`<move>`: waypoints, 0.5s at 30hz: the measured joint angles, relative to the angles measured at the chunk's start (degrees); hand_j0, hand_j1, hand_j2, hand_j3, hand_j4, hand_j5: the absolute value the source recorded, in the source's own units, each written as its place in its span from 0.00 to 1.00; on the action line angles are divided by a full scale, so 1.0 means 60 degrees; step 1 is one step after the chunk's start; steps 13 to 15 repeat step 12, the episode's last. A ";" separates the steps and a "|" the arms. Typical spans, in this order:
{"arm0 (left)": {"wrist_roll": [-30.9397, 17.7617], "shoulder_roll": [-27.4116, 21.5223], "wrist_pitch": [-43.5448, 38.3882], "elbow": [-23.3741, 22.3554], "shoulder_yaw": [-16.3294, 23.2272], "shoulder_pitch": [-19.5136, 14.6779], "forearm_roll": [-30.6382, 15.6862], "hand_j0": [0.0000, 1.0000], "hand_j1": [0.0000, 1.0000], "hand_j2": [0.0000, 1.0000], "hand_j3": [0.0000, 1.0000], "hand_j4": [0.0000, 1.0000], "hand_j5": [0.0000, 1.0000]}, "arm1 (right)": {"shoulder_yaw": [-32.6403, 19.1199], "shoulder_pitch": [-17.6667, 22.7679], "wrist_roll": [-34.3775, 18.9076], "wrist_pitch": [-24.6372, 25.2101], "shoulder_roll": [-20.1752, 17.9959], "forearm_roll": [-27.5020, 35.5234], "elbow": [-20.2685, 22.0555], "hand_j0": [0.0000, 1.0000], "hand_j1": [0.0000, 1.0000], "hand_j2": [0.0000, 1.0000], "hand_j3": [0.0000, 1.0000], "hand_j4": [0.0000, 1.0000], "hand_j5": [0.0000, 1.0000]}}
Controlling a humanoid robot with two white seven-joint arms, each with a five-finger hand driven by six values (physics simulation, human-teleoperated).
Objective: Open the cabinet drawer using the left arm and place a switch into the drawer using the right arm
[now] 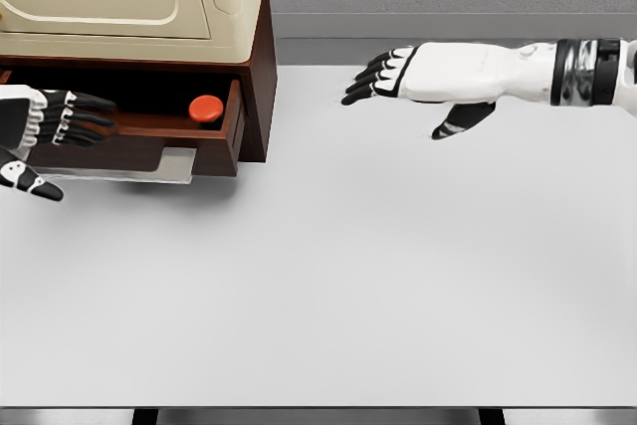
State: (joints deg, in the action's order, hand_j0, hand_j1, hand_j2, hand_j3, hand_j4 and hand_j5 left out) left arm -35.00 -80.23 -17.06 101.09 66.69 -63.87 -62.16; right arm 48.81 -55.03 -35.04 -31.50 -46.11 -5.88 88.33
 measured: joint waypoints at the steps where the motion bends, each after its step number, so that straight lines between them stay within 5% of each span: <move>1: 0.0000 0.0010 0.0021 0.0000 -0.0076 -0.0030 -0.0039 1.00 1.00 1.00 1.00 1.00 1.00 | -0.0249 0.0515 -0.0002 -0.0009 -0.0037 -0.0012 -0.0159 1.00 1.00 1.00 1.00 1.00 1.00; 7: 0.0000 0.0120 0.0187 0.0017 -0.0691 -0.0642 -0.1147 1.00 1.00 1.00 1.00 1.00 1.00 | -0.1290 0.1218 0.0001 -0.0058 -0.0378 -0.0048 -0.0700 1.00 1.00 1.00 1.00 1.00 1.00; 15: -0.0001 0.0869 0.1340 0.0025 -0.0785 -0.0575 -0.1836 1.00 1.00 1.00 1.00 1.00 1.00 | -0.1579 0.1394 0.0002 -0.0076 -0.0469 -0.0062 -0.1342 1.00 1.00 1.00 1.00 1.00 1.00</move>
